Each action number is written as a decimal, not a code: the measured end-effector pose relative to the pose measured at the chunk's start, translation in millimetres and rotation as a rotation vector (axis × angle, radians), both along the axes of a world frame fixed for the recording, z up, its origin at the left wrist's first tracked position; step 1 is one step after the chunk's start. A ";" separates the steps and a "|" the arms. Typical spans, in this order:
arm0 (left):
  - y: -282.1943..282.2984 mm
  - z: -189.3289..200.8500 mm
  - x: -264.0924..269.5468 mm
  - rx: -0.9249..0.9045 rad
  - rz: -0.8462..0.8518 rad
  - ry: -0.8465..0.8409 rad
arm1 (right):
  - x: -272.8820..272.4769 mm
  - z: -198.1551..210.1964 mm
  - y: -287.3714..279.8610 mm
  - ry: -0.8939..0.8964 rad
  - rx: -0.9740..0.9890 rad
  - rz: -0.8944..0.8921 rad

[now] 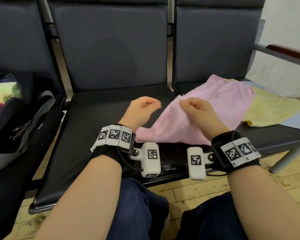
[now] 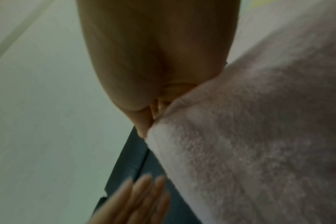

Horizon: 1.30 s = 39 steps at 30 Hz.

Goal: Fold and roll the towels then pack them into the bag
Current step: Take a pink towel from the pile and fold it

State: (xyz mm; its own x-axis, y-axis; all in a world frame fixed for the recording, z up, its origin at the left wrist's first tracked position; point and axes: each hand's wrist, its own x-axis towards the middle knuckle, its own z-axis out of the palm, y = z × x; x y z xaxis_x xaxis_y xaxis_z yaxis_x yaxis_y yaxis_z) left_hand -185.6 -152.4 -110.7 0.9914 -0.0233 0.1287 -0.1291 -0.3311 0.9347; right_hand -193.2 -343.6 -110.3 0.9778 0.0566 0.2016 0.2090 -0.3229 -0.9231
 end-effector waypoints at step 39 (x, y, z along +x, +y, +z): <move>28.0 2.2 2.8 -0.297 0.672 -0.446 | 29.5 -29.6 -47.5 -0.092 -0.355 -0.453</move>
